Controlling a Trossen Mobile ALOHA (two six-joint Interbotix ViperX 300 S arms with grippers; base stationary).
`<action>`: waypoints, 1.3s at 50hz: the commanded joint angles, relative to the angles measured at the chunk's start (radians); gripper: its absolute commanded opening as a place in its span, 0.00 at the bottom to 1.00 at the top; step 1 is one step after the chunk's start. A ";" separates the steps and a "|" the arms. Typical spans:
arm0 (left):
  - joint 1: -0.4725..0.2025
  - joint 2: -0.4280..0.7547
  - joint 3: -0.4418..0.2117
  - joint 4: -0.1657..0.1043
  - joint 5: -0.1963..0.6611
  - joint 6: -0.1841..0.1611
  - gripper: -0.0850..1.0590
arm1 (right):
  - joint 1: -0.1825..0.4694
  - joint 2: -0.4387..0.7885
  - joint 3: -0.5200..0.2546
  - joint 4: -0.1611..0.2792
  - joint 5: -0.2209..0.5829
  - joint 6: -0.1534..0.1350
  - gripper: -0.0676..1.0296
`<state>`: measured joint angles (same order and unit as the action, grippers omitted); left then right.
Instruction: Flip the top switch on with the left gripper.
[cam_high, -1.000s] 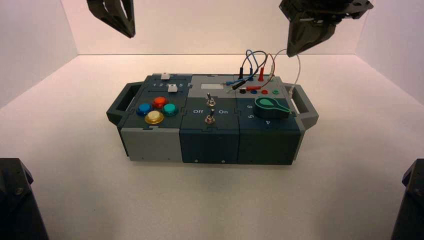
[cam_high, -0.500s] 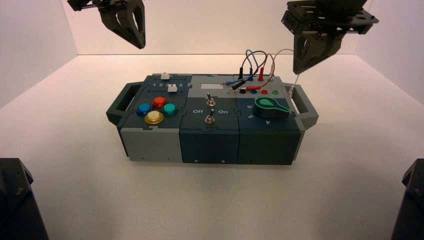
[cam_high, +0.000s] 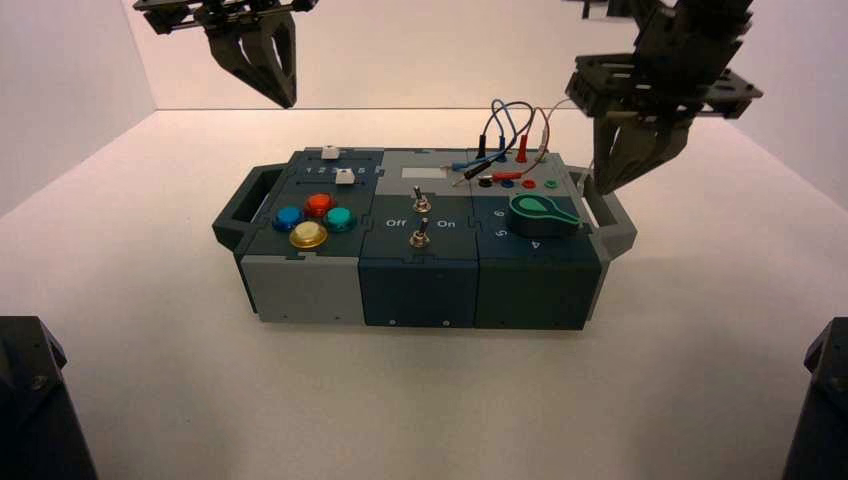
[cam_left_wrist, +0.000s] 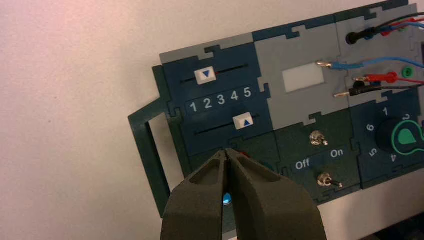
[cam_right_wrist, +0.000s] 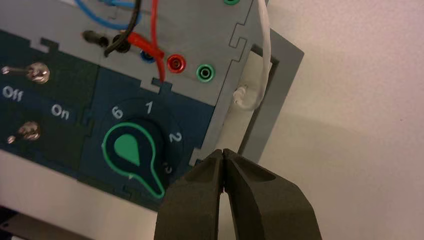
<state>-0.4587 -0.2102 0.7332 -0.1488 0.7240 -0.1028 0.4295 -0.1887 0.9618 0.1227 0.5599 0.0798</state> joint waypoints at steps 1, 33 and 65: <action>-0.012 -0.011 -0.028 -0.009 -0.005 -0.009 0.05 | -0.005 0.029 -0.005 0.005 -0.046 0.011 0.04; -0.055 -0.005 -0.057 -0.018 0.014 -0.052 0.05 | -0.005 0.201 -0.015 0.005 -0.183 0.008 0.04; -0.173 0.124 -0.115 -0.020 0.081 -0.163 0.05 | -0.005 0.242 -0.040 0.005 -0.156 0.003 0.04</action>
<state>-0.6182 -0.0874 0.6519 -0.1672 0.8023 -0.2454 0.4157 0.0046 0.9250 0.1258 0.4080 0.0936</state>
